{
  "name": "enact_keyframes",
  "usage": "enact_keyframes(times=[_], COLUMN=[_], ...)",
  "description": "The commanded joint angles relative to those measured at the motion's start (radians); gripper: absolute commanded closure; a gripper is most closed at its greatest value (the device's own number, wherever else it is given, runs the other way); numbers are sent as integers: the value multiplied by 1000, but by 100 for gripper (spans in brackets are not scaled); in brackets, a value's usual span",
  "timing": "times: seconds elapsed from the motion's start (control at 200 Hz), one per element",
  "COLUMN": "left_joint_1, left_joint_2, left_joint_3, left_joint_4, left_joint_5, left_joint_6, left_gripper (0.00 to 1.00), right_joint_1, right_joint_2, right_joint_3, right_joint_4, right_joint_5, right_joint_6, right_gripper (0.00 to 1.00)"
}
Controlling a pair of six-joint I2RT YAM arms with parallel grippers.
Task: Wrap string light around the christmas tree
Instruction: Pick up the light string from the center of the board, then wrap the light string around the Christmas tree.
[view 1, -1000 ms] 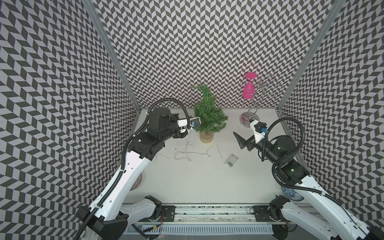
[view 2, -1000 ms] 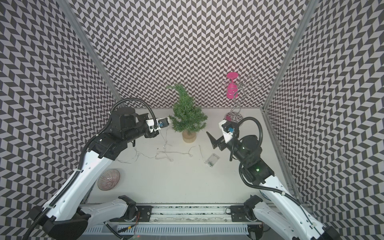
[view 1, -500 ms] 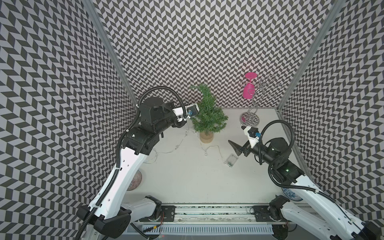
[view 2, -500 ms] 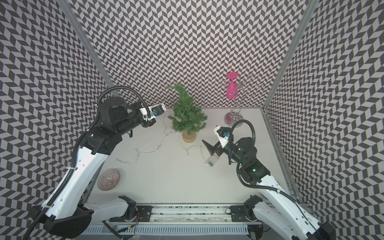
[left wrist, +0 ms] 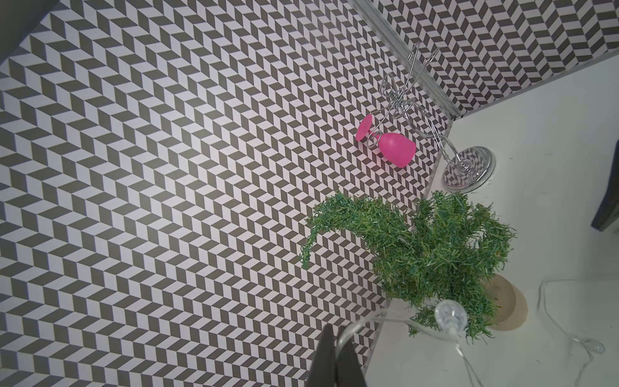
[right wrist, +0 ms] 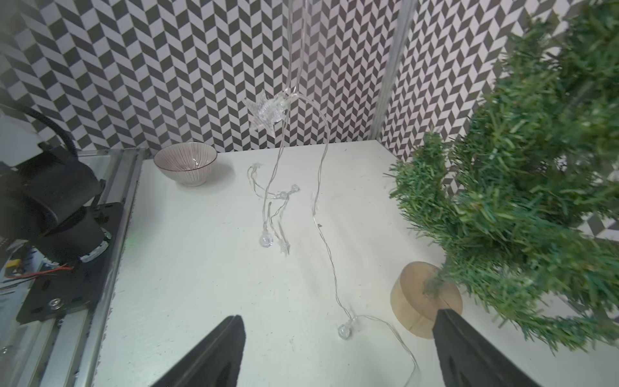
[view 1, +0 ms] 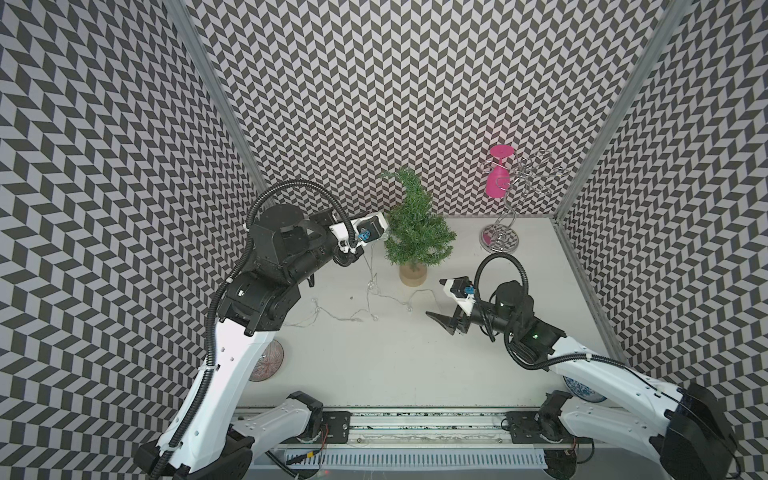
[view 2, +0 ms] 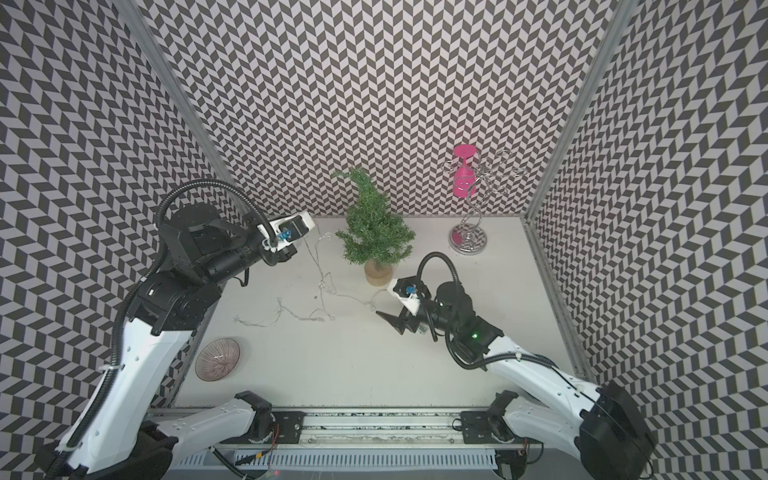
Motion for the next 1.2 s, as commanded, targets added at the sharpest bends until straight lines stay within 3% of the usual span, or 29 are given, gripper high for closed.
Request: enact_keyframes(times=[0.0, 0.225, 0.441, 0.571, 0.996, 1.196], left_joint_1=[1, 1, 1, 1, 0, 1], left_joint_2=[-29, -71, -96, -105, -134, -144], left_joint_3=[7, 2, -22, -36, -49, -51], left_joint_4=[-37, -46, -52, -51, -49, -46], left_joint_5=[35, 71, 95, 98, 129, 157], left_joint_6=[-19, -44, -53, -62, -82, -97], left_gripper=[100, 100, 100, 100, 100, 100], right_joint_1=[35, 81, 113, 119, 172, 187], right_joint_2=[43, 174, 302, 350, 500, 558], right_joint_3=[46, 98, 217, 276, 431, 469], right_joint_4=[118, 211, 278, 267, 179, 221], right_joint_5=[17, 5, -23, -16, -11, -42], right_joint_6=[-39, -24, -9, -27, -143, -126], right_gripper=[11, 14, 26, 34, 42, 47])
